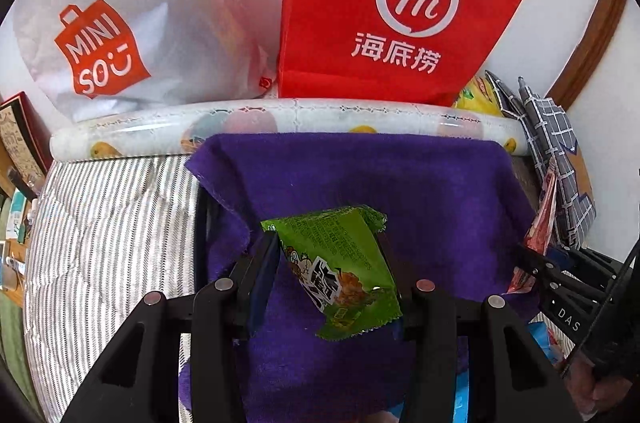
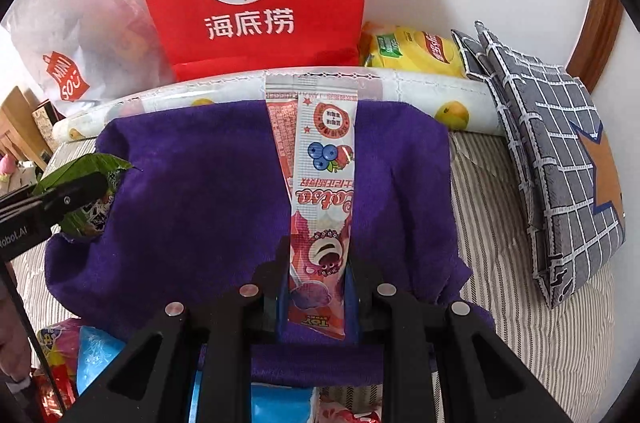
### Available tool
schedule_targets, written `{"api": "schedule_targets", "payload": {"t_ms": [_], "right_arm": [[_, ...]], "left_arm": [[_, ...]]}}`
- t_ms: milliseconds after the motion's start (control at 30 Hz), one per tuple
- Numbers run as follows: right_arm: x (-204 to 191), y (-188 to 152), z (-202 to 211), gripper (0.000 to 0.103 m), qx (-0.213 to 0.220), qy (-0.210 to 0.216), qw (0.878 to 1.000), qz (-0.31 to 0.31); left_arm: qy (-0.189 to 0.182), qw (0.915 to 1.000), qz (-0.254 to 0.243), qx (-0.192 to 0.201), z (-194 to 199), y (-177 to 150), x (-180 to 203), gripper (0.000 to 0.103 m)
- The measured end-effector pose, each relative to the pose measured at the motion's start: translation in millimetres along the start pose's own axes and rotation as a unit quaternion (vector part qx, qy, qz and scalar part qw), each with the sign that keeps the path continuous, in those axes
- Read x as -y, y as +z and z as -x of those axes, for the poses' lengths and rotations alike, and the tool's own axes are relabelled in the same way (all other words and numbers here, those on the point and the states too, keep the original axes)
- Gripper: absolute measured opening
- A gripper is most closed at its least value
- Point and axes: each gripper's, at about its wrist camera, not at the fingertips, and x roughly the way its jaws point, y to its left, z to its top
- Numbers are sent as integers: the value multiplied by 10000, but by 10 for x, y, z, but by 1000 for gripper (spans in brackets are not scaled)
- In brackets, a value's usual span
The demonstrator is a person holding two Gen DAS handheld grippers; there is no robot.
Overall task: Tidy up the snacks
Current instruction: 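Carry both held snacks over the purple towel with both grippers, then open both grippers to drop the snacks onto the purple towel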
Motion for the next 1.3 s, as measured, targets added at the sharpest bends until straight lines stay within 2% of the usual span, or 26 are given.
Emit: {"api": "schedule_targets", "payload": {"t_ms": [233,500,633,667,767,933,1100,1300], "right_arm": [[4,6,-72,22,-163,52,9998,-39],[16,-4,-51,25,-136,59,9998,-93],[22,-23,-15,28,-169,103,9997,-134],[21,-29,3,30,-168,94,9997,-135],[4,-53,120,47,-72,90,9998,-132],[-25,-103,387,66,145,62,9998,-153],[-35,-193,648,69,271,101,9992,-275],[4,-371,962,69,431,197,9981,-392]], "left_arm": [[14,10000,-16,-83,-66,-8,9,46],[-37,9999,-6,-142,-51,-7,18,46],[-57,9998,-43,-161,16,-4,61,54],[-52,9998,-83,-156,40,-8,81,57],[21,9999,-140,-85,136,-19,129,66],[120,9999,-114,-9,347,-47,171,69],[191,9997,-119,-24,572,-106,244,70],[399,9988,-186,234,953,-280,366,70]]}}
